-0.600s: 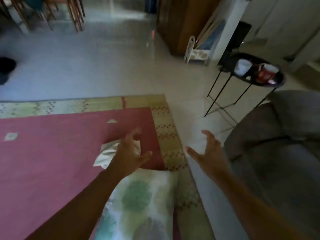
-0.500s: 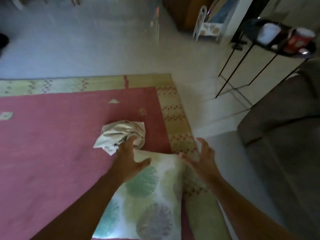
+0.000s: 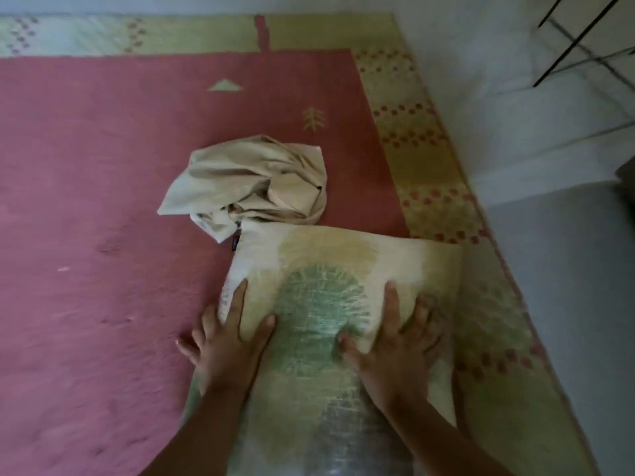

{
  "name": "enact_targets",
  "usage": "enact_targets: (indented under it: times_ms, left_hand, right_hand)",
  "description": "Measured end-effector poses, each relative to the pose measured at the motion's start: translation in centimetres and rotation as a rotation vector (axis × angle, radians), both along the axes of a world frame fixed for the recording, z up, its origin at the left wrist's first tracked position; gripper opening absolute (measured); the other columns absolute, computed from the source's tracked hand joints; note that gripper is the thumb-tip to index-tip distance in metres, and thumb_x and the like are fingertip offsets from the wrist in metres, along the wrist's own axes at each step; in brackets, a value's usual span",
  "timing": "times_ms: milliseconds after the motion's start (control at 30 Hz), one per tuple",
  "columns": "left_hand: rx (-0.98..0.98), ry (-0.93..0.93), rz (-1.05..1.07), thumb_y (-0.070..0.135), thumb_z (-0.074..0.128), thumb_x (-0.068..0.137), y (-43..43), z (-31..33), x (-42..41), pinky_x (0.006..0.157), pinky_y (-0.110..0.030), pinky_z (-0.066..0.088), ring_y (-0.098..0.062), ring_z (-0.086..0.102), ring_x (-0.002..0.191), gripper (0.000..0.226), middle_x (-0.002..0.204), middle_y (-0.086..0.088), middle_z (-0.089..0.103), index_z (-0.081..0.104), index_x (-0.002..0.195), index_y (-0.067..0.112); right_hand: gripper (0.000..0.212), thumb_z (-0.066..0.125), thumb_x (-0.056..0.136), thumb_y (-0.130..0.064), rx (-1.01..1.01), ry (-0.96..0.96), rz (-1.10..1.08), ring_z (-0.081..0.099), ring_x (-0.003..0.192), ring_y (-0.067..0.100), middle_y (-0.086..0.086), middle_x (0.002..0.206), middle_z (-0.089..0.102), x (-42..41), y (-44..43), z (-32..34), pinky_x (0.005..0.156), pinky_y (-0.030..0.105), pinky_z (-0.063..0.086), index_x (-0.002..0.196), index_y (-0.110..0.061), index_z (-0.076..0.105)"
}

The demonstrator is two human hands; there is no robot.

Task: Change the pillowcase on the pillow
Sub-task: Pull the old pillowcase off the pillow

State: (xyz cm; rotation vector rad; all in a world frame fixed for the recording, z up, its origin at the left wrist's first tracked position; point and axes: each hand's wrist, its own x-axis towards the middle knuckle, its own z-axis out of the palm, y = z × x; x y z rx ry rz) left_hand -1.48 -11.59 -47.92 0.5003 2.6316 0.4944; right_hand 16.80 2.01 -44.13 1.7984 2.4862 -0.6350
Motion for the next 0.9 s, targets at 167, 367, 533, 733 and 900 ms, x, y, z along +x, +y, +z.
enact_targets:
  times_ms: [167,367,533,733,900]
  left_hand:
    - [0.067,0.057,0.003,0.09,0.02,0.07,-0.3,-1.0,-2.5,0.119,-0.062,0.0,-0.021,0.032,0.137,0.079,0.142,0.002,0.045,0.016,0.145,0.066]
    - [0.157,0.079,0.023,0.087,0.027,0.074,-0.5,-1.1,-2.8,0.12,-0.061,0.004,-0.017,0.034,0.135,0.077,0.134,0.005,0.051,0.029,0.146,0.06]
    - [0.196,0.045,0.038,0.085,0.031,0.076,-0.7,-0.9,-2.8,0.12,-0.06,0.002,-0.018,0.036,0.134,0.078,0.13,0.008,0.053,0.029,0.148,0.056]
    - [0.214,0.052,0.062,0.081,0.032,0.081,-0.9,-1.0,-2.9,0.12,-0.062,0.005,-0.023,0.039,0.131,0.073,0.128,0.004,0.056,0.035,0.147,0.051]
    - [0.296,0.056,0.124,0.076,0.032,0.085,-0.9,-1.3,-2.6,0.121,-0.054,0.002,-0.019,0.038,0.132,0.066,0.132,0.008,0.056,0.039,0.145,0.05]
  right_hand:
    - [0.104,0.035,0.063,-0.086,-0.014,0.053,0.006,-0.008,0.148,0.044,0.022,0.161,-0.008,-2.3,-0.3,-0.5,0.115,0.067,-0.003,0.15,-0.052,-0.01]
    - [0.102,0.037,0.065,-0.087,-0.04,0.099,0.032,-0.018,0.149,0.038,0.014,0.162,-0.017,-2.5,-0.4,-0.1,0.115,0.063,-0.01,0.15,-0.056,-0.01]
    - [0.094,0.04,0.07,-0.081,-0.04,0.084,0.016,-0.012,0.149,0.043,0.019,0.162,-0.008,-2.6,-0.5,-0.3,0.115,0.065,-0.01,0.152,-0.052,0.002]
    - [0.087,0.04,0.073,-0.068,-0.008,0.058,0.011,-0.003,0.148,0.048,0.026,0.161,0.003,-3.0,-0.4,-0.6,0.114,0.067,-0.008,0.153,-0.041,0.015]
    - [0.082,0.037,0.076,-0.054,0.042,0.094,0.018,-0.005,0.148,0.047,0.027,0.16,0.002,-2.5,-0.5,-1.2,0.113,0.068,-0.007,0.153,-0.039,0.014]
